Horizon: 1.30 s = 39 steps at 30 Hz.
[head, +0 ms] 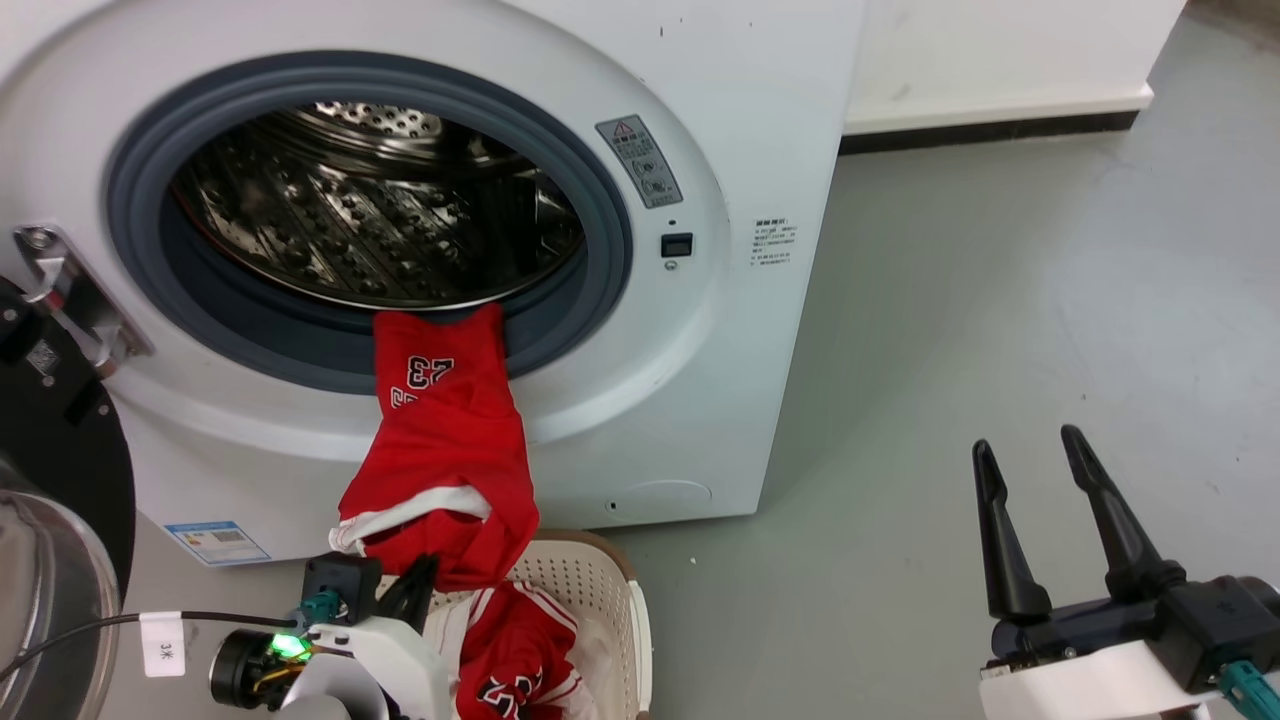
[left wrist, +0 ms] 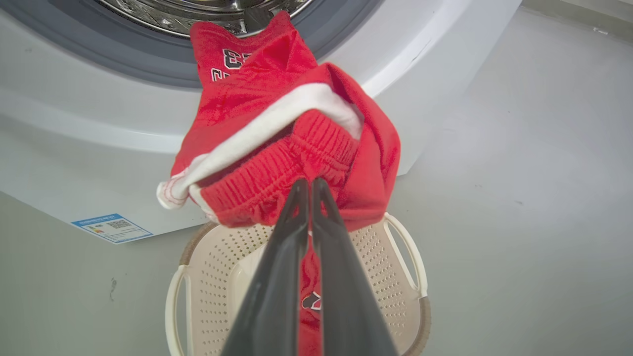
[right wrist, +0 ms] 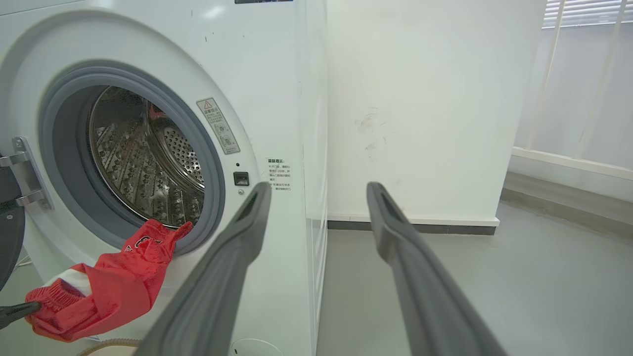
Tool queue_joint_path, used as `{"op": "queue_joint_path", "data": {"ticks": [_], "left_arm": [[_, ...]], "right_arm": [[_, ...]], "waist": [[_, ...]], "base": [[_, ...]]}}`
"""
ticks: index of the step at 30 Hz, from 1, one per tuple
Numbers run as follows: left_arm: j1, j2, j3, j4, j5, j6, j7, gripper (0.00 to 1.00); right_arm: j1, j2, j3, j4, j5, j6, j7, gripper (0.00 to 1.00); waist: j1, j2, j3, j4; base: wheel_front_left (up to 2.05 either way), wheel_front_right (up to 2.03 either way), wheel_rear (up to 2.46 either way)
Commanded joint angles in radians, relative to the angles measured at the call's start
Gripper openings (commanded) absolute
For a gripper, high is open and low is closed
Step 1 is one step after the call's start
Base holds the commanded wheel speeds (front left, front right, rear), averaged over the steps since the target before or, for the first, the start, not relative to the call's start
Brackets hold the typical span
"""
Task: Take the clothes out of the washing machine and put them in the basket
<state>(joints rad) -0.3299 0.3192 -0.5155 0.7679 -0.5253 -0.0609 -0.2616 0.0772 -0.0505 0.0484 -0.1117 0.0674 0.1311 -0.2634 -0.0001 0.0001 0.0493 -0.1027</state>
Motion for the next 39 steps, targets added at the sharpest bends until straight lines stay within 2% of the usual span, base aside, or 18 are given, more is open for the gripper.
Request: {"op": "queue_joint_path", "data": {"ticks": [1,10,21,27,30,39], "left_arm": [[0.012,-0.011,-0.005,0.018,-0.003,-0.002,-0.005,0.0],[-0.039,-0.062,-0.01,0.168,-0.027,-0.025,-0.005,0.0],[-0.137,-0.082,-0.01,0.383,-0.057,-0.05,0.013,0.0],[-0.222,-0.087,0.009,0.457,-0.086,-0.055,0.037,0.0],[-0.269,-0.083,0.02,0.479,-0.096,-0.034,0.049,0.0],[-0.384,-0.052,0.026,0.51,-0.092,0.076,0.079,0.0]], "right_arm": [[-0.025,0.001,0.002,-0.006,-0.008,-0.001,-0.002,1.0],[-0.107,0.001,0.01,-0.024,0.0,-0.001,-0.002,1.0],[-0.216,0.001,0.008,-0.053,0.022,-0.001,-0.002,1.0],[-0.271,0.001,-0.001,-0.072,0.037,-0.001,-0.002,1.0],[-0.298,0.001,-0.003,-0.079,0.044,-0.001,-0.002,1.0],[-0.353,0.001,-0.016,-0.092,0.053,-0.001,-0.002,1.0]], "waist": [[0.0001,-0.0001,0.031,-0.014],[0.0001,-0.0001,0.175,-0.073],[0.0001,-0.0001,0.369,-0.131],[0.0001,-0.0001,0.488,-0.136],[0.0001,-0.0001,0.543,-0.138],[0.0001,-0.0001,0.658,-0.124]], "base": [[0.0,0.0,0.0],[0.0,0.0,0.0],[0.0,0.0,0.0],[0.0,0.0,0.0],[0.0,0.0,0.0],[0.0,0.0,0.0]]}}
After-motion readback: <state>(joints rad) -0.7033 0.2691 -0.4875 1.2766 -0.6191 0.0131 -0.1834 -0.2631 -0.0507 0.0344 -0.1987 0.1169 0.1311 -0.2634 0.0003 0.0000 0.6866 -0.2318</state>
